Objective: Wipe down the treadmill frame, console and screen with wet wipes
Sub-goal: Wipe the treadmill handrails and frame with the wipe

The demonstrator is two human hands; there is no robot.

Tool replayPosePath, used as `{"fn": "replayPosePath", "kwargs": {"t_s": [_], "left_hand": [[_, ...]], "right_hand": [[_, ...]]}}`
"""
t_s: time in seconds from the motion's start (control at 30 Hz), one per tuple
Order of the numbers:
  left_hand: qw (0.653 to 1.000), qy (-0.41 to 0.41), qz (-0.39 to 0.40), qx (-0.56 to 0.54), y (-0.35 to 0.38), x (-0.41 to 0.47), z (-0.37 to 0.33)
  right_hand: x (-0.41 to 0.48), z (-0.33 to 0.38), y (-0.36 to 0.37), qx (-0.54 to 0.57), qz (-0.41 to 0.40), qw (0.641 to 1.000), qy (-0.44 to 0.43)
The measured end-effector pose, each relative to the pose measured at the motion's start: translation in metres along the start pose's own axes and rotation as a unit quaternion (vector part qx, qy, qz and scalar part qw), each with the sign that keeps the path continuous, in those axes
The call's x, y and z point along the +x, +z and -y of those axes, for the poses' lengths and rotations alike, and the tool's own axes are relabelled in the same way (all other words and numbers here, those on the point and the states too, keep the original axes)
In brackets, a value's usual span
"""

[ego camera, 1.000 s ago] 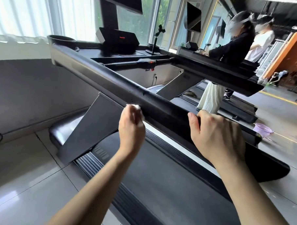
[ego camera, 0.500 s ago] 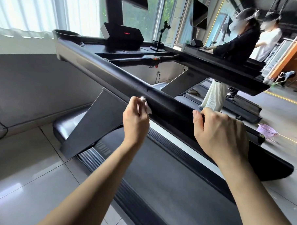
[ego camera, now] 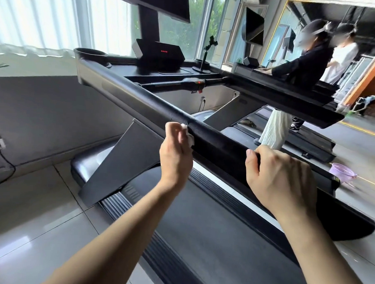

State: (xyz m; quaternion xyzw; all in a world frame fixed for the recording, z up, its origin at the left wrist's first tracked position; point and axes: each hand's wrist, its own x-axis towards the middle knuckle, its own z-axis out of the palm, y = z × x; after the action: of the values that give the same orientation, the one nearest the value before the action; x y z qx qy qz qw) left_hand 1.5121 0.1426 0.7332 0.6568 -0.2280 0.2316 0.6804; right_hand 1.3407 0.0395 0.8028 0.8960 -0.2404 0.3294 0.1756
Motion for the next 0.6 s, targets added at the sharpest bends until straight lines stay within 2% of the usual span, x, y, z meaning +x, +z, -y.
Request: {"fn": "replayPosePath", "kwargs": {"t_s": [0.07, 0.13, 0.23, 0.3, 0.43, 0.5, 0.6], "left_hand": [[0.995, 0.073, 0.066, 0.002, 0.002, -0.017, -0.014], [0.973, 0.184, 0.139, 0.008, 0.007, -0.036, -0.032], [0.943, 0.291, 0.16, 0.034, 0.012, -0.033, -0.036], [0.944, 0.293, 0.143, 0.058, 0.008, -0.015, -0.03], [0.963, 0.216, 0.048, 0.157, 0.002, 0.026, -0.025], [0.951, 0.245, 0.082, 0.169, 0.014, 0.024, -0.037], [0.908, 0.336, 0.187, 0.168, 0.031, -0.004, -0.066]], "right_hand": [[0.0, 0.0, -0.001, -0.004, -0.006, 1.0, -0.004], [-0.001, -0.002, -0.003, -0.006, 0.002, 1.0, -0.005], [-0.001, -0.002, -0.003, -0.011, 0.01, 1.0, -0.007], [-0.001, -0.003, -0.003, -0.009, -0.003, 1.0, -0.003], [0.0, -0.001, -0.003, -0.005, -0.006, 1.0, 0.01], [0.002, 0.001, -0.002, -0.007, 0.003, 1.0, 0.011], [0.001, -0.002, -0.003, 0.007, 0.025, 1.0, 0.007]]}}
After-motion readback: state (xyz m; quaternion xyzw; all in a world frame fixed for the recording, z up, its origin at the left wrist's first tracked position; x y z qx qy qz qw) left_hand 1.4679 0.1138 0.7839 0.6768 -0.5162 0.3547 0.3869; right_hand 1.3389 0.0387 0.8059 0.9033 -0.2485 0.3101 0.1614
